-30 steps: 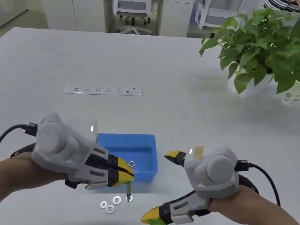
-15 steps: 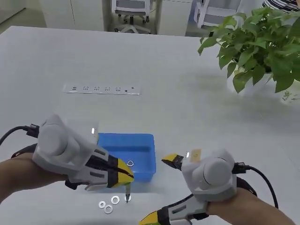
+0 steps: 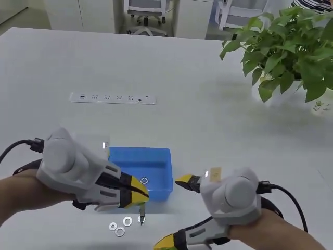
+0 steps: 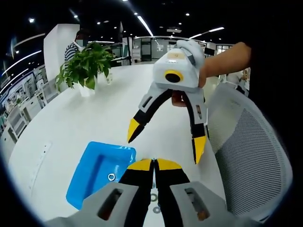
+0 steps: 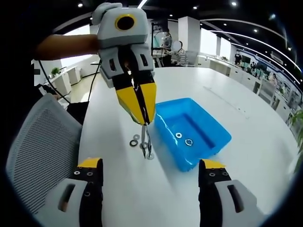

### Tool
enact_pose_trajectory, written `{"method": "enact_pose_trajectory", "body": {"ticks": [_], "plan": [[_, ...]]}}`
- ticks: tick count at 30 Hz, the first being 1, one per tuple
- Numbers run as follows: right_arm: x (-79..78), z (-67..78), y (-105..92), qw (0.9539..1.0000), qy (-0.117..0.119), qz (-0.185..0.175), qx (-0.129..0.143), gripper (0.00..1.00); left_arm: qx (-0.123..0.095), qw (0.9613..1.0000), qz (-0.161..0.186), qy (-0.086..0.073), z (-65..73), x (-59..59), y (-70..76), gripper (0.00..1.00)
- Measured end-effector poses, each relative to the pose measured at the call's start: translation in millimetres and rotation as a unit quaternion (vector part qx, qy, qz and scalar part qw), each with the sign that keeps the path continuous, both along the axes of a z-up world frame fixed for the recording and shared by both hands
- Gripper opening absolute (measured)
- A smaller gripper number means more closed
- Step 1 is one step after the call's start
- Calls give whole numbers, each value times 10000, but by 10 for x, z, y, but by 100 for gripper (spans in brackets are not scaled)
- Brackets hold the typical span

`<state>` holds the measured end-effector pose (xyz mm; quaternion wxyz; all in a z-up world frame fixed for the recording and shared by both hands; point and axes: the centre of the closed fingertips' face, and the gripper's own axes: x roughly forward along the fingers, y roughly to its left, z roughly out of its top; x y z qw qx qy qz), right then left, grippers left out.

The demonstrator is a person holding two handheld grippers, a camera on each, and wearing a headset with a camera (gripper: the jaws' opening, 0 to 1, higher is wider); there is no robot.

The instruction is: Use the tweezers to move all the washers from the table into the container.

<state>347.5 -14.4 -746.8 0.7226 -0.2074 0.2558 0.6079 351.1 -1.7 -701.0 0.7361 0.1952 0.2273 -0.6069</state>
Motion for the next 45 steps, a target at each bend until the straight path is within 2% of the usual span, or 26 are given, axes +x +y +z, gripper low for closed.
{"method": "enact_pose_trajectory", "body": {"ticks": [7, 19, 31, 37, 45], "plan": [[-53, -26, 98, 9996, 31, 269, -2, 70, 22, 10000, -29, -16, -2, 9, -10, 5], [-87, -77, 202, 9987, 50, 502, -30, 65, 20, 10000, -20, -38, -1, 16, -18, 5], [-69, -219, 327, 9935, -187, 1068, -348, 32, 16, 10000, -69, -29, -4, 8, -38, 5], [-43, -275, 364, 9911, -206, 1239, -450, 23, 44, 10000, -55, -54, -7, 12, -25, 5], [-12, -285, 393, 9903, -248, 1284, -463, 12, 43, 10000, -71, -49, -3, 1, -34, 5]]}}
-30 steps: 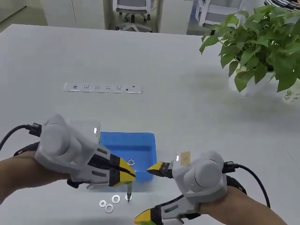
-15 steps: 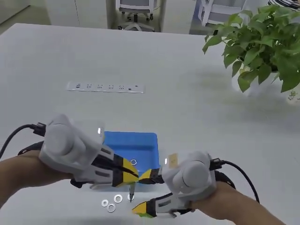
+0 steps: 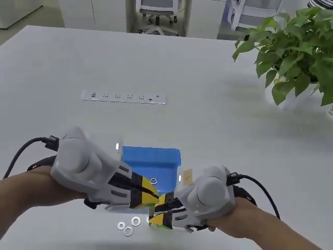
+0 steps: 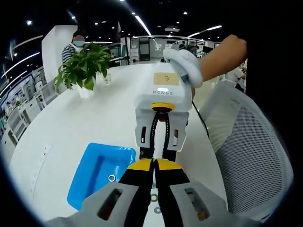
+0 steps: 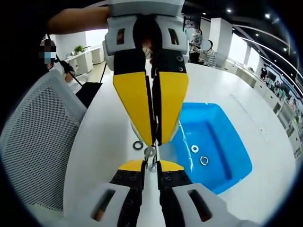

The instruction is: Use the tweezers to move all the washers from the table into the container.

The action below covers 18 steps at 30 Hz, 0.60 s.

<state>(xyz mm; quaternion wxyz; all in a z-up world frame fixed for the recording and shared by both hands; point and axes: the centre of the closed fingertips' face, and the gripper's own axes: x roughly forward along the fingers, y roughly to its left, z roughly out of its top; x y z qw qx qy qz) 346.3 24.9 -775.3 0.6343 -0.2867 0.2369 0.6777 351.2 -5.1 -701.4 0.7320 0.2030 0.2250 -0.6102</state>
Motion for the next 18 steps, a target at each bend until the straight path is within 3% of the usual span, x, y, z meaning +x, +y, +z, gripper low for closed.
{"method": "enact_pose_trajectory", "body": {"ticks": [18], "plan": [[-8, -14, -3, 9994, 176, -256, 129, 9, -25, 10000, 6, 43, 9, -21, -4, 5]]}}
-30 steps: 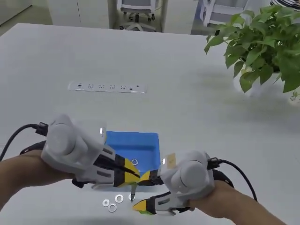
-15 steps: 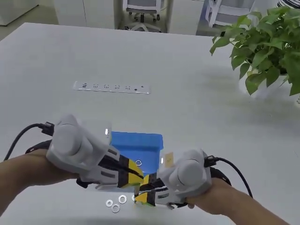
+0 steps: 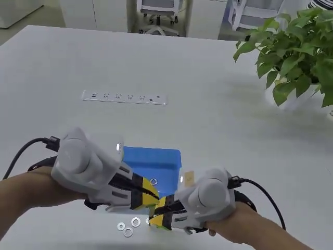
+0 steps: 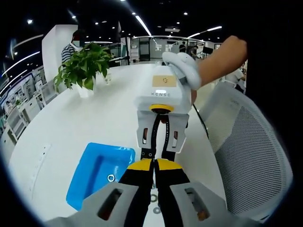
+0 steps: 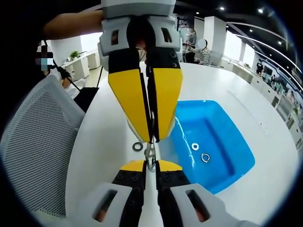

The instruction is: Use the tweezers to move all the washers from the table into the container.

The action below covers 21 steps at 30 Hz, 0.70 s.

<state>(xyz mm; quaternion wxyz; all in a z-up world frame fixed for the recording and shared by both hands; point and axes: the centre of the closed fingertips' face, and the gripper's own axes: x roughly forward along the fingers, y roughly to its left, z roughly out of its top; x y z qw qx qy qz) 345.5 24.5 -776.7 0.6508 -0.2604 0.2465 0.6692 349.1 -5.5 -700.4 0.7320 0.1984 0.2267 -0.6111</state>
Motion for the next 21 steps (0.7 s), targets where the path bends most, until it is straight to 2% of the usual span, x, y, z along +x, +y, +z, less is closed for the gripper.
{"method": "enact_pose_trajectory", "body": {"ticks": [9, 21], "plan": [[-2, -5, -6, 9999, 106, -62, 29, 8, -17, 10000, -19, 18, -4, -1, -6, 5], [-9, -52, 28, 9997, 59, 163, -178, 10, -7, 10000, 11, 29, -8, 5, 9, 5]]}}
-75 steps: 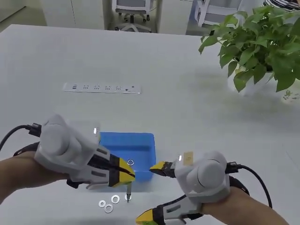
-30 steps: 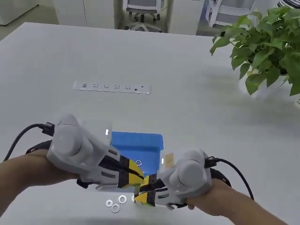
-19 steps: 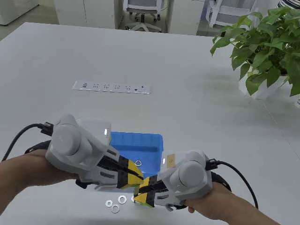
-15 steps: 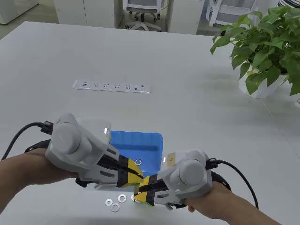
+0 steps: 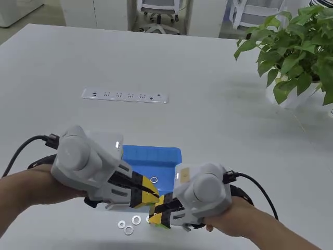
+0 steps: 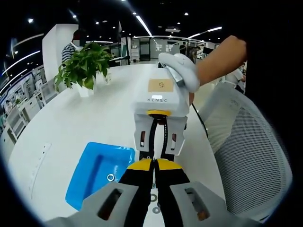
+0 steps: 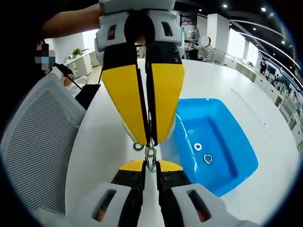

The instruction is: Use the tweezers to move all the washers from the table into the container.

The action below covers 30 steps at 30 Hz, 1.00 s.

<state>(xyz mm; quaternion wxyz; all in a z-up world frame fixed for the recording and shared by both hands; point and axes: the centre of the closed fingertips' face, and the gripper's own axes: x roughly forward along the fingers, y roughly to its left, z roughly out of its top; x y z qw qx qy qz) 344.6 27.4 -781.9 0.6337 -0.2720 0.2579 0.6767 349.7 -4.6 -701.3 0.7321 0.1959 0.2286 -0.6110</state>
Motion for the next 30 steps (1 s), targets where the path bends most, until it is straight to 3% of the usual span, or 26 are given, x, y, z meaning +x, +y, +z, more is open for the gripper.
{"method": "enact_pose_trajectory", "body": {"ticks": [22, 30], "plan": [[-12, -8, 7, 9999, 127, -101, -36, 7, 5, 10000, 42, 26, 4, 12, 15, 6], [-10, 24, 22, 9999, 86, -86, -16, 8, -9, 9999, 131, 23, 39, 23, 85, 20]]}}
